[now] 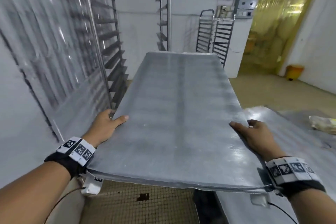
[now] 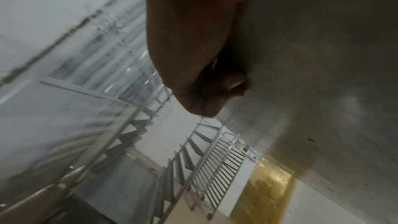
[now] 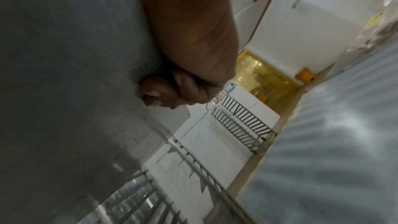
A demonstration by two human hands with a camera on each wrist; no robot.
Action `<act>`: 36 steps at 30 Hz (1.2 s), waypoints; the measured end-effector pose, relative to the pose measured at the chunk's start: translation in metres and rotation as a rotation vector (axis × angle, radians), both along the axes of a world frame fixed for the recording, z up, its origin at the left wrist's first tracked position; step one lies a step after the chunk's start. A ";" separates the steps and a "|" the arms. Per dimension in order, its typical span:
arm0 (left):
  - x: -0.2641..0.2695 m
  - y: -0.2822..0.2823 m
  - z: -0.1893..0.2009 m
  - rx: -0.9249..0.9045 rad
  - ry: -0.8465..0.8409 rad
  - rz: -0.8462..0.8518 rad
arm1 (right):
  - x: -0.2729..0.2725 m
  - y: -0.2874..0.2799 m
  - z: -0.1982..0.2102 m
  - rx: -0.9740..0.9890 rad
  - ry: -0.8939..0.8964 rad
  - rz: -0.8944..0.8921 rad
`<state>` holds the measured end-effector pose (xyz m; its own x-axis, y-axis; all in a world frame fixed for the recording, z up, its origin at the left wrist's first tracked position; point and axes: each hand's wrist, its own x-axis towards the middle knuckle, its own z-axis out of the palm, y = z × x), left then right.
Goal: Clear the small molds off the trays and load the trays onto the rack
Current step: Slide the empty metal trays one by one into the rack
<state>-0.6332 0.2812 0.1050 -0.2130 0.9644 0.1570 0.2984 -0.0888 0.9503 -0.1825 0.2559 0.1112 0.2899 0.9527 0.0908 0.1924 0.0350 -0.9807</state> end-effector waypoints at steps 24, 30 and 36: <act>-0.197 0.180 -0.013 -0.129 0.110 0.206 | -0.203 0.266 -0.008 -0.098 -0.161 0.216; -0.205 0.263 -0.028 -0.150 0.084 0.205 | -0.212 0.346 -0.016 -0.136 -0.185 0.208; -0.211 0.340 -0.046 -0.135 0.094 0.234 | -0.215 0.443 -0.036 -0.142 -0.208 0.238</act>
<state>-0.8438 0.6211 0.0594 -0.4228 0.9043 0.0598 0.3834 0.1187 0.9159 -0.3979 0.6992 0.0751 0.0470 0.9988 -0.0140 0.3918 -0.0314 -0.9195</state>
